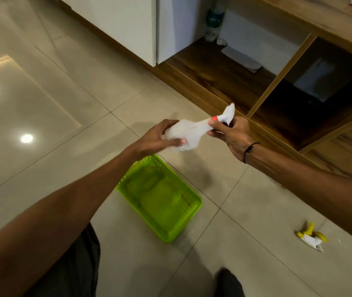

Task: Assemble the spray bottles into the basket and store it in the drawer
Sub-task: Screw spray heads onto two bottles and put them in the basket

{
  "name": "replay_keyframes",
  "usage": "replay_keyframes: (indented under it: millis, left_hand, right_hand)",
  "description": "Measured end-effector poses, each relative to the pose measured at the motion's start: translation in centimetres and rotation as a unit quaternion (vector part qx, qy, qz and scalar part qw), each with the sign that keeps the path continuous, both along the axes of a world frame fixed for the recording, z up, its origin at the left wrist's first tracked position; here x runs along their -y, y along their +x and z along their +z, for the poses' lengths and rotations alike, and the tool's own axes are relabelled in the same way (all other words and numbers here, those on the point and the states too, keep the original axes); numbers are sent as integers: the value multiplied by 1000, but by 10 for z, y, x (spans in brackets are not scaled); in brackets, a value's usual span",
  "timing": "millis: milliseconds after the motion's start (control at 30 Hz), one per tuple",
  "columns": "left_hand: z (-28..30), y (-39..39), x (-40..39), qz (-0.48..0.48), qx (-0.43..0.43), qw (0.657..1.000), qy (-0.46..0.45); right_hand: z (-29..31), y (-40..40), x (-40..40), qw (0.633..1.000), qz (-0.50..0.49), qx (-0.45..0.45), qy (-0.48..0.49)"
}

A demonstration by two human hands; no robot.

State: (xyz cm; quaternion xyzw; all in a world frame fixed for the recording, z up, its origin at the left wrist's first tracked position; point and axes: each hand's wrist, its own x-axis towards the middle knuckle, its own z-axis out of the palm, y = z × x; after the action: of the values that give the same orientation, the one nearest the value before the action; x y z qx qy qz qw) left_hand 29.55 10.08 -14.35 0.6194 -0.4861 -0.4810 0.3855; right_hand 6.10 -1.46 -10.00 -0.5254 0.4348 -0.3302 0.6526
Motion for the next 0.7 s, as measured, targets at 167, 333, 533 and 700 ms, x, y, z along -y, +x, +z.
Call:
replay_keyframes:
  millis: [167,333,533,700]
  left_hand:
    - [-6,33,-12,-89,-201,962,162]
    - [-11,16,-20,-55,-25,997,46]
    - [-6,23,-32,-99,-46,991,77]
    - [3,59,-49,-162,-22,978,126]
  right_hand:
    - [-3,-11,-7,997,59,39,27]
    - [-2,3,-11,996,84,-3,1]
    - [0,22,-18,995,95,-6,-1]
    - [-1,30,-24,975,221,10,-1]
